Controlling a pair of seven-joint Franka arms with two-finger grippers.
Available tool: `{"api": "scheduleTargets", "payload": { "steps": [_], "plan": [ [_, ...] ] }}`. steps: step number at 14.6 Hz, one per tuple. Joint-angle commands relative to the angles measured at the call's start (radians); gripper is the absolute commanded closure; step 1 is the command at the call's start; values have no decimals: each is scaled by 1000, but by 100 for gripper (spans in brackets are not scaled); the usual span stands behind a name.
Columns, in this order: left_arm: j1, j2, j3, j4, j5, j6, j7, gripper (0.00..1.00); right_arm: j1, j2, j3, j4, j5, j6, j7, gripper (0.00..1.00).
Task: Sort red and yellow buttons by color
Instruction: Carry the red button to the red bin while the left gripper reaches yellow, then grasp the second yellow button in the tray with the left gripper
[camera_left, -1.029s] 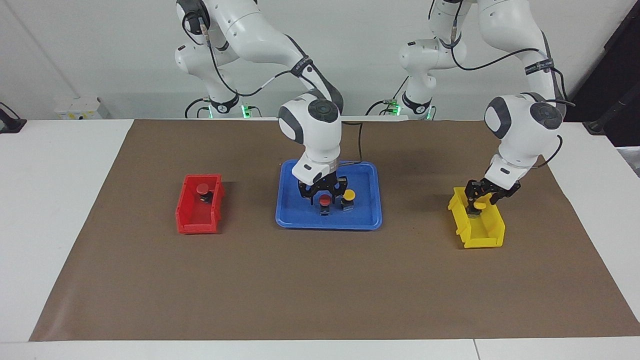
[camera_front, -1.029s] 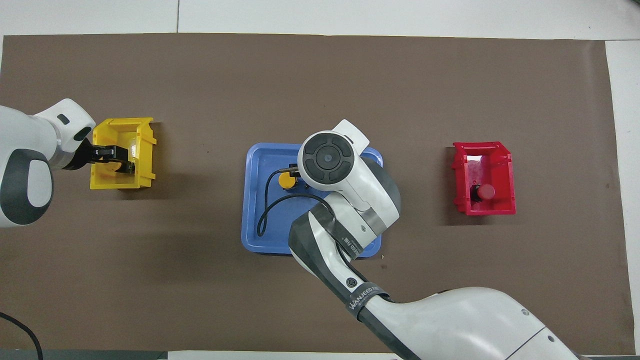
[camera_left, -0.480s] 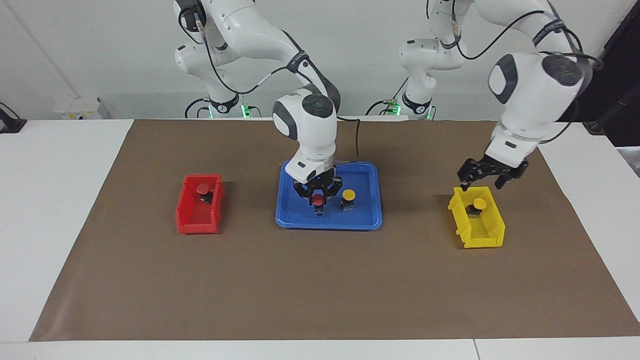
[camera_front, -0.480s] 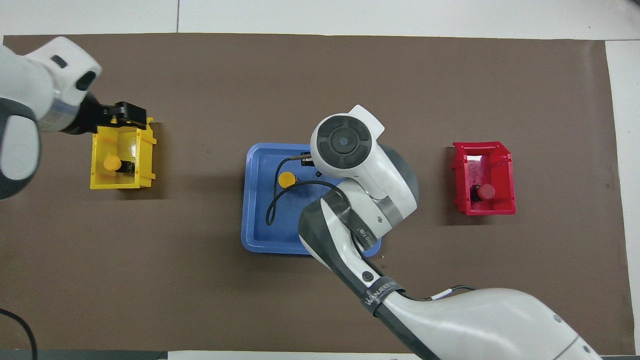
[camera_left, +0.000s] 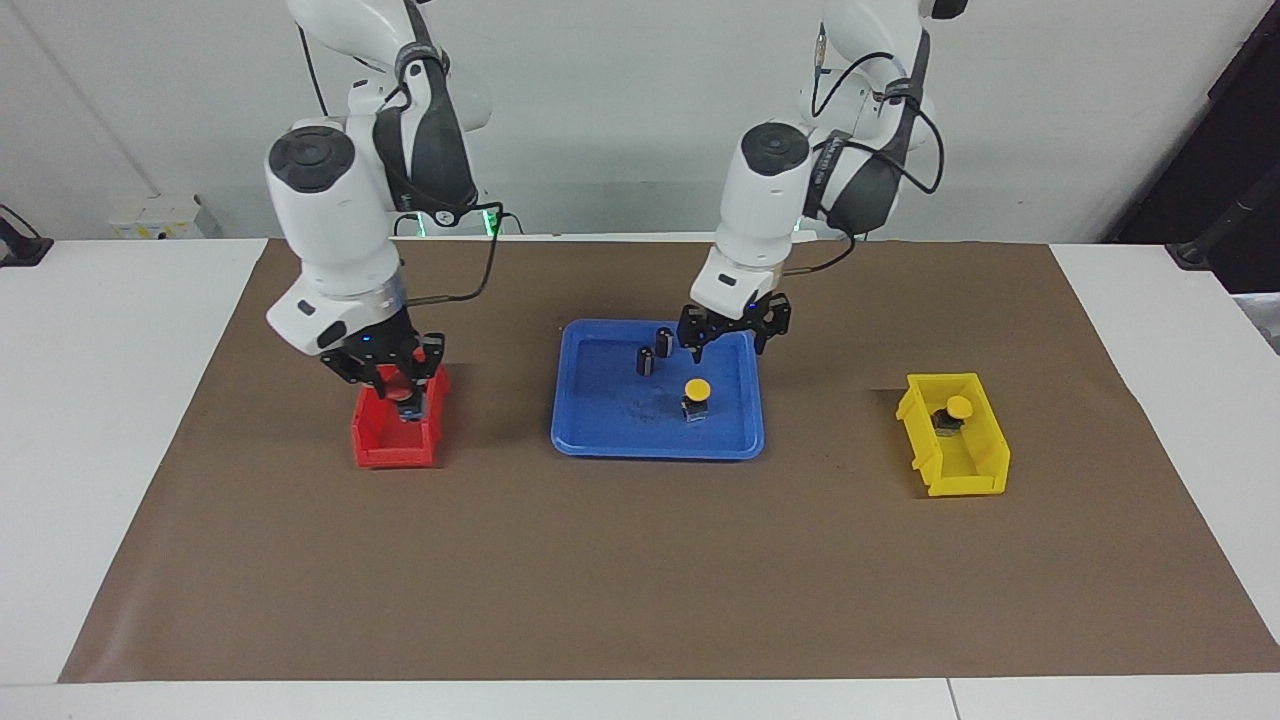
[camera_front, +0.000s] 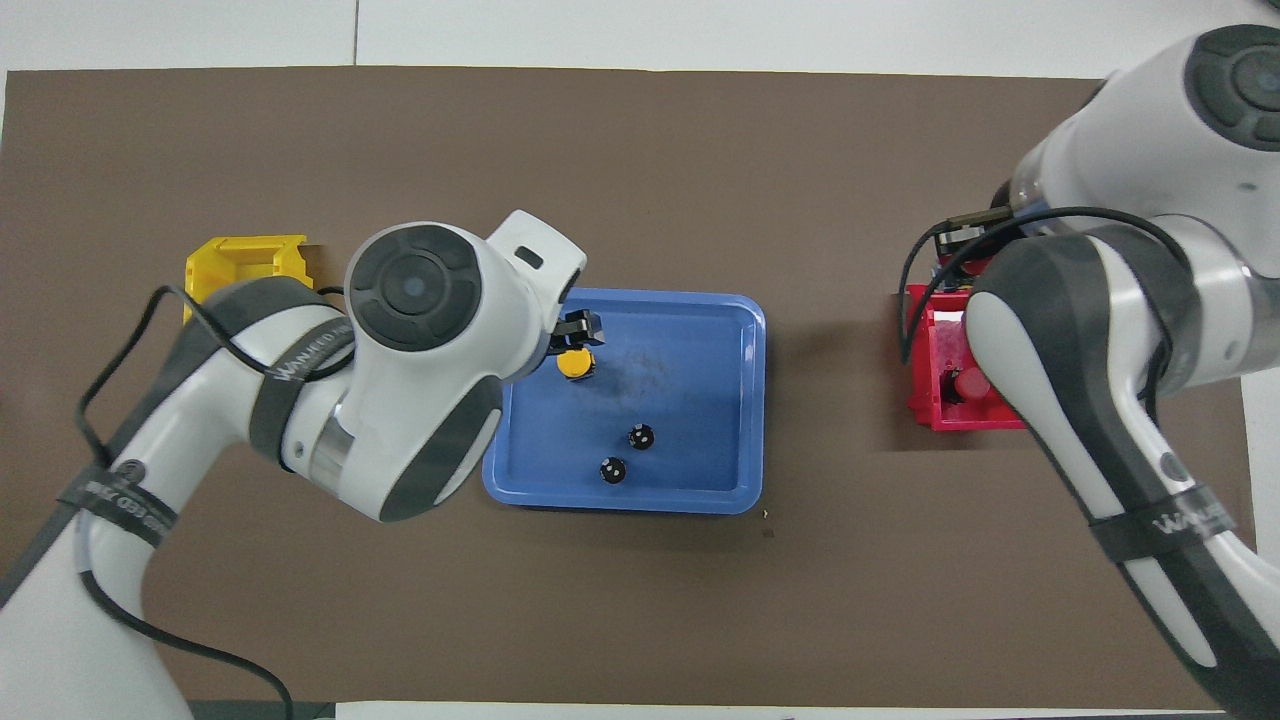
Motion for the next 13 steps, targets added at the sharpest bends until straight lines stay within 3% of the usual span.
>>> {"api": "scheduleTargets", "payload": {
  "steps": [1,3,6,7,8,9,11,13],
  "plan": [
    [-23,33,19,-54,34,110,-35,0,-49,-50,20,-169,4,151,-85,74],
    [-34,78,22,-54,36,145,-40,0,-63,-83,20,-275,24,246,-105,74],
    [-34,108,24,-48,37,175,-42,2,-69,-98,20,-338,37,273,-117,74],
    [-34,108,24,-46,37,172,-43,17,-76,-101,20,-364,39,306,-123,74],
    [-34,108,24,-46,37,165,-58,81,-74,-115,20,-396,39,332,-123,74],
    [-34,108,24,-48,37,163,-60,98,-74,-123,20,-424,39,360,-123,74],
    [-34,106,28,-22,37,119,-62,99,-76,-120,20,-449,39,391,-125,74],
    [-8,80,34,76,37,-35,-46,99,-71,-120,19,-458,39,417,-125,73]
  ]
}}
